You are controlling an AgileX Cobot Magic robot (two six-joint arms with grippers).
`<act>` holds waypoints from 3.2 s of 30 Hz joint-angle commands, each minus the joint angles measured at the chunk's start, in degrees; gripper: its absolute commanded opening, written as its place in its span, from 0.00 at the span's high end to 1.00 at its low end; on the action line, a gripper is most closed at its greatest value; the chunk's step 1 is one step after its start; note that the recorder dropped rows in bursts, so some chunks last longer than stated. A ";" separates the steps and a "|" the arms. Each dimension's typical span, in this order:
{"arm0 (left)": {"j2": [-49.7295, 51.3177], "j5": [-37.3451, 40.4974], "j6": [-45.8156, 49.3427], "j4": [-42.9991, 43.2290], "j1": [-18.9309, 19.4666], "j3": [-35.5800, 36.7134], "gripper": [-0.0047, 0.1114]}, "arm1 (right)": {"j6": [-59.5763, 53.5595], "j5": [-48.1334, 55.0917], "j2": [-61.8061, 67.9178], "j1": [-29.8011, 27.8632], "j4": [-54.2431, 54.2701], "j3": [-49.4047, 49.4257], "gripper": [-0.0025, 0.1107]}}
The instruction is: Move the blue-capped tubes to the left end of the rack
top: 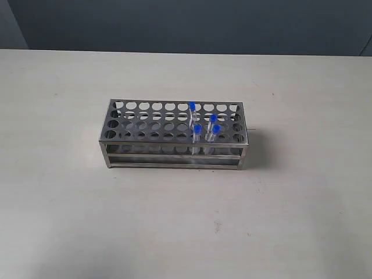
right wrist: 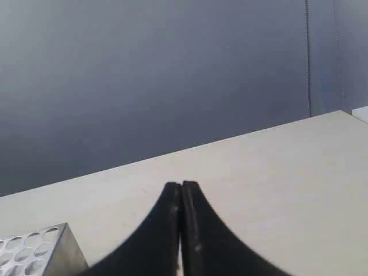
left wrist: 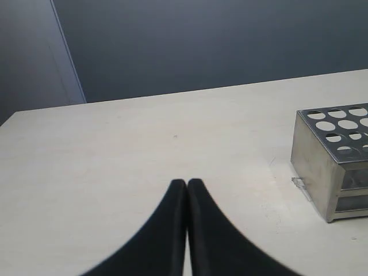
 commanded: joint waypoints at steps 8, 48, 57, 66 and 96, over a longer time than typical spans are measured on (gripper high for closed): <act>-0.30 -0.28 -0.03 -0.09 -0.23 -0.18 0.95 | 19.30 -28.92 -0.24 -0.29 2.74 0.11 0.98; -0.30 -0.18 -0.03 -0.07 -0.23 -0.18 0.95 | -12.33 -60.41 84.74 31.23 -11.24 -13.90 0.99; -0.30 -0.18 -0.03 -0.07 -0.23 -0.18 0.95 | -12.48 -66.99 94.59 31.80 -20.66 -18.28 0.82; -0.30 -0.18 -0.03 -0.07 -0.23 -0.18 0.95 | -12.48 -63.99 96.72 31.80 -18.00 -20.19 0.58; -0.30 -0.18 -0.03 -0.07 -0.23 -0.18 0.95 | -12.03 -56.65 96.83 31.80 -12.79 -25.69 0.58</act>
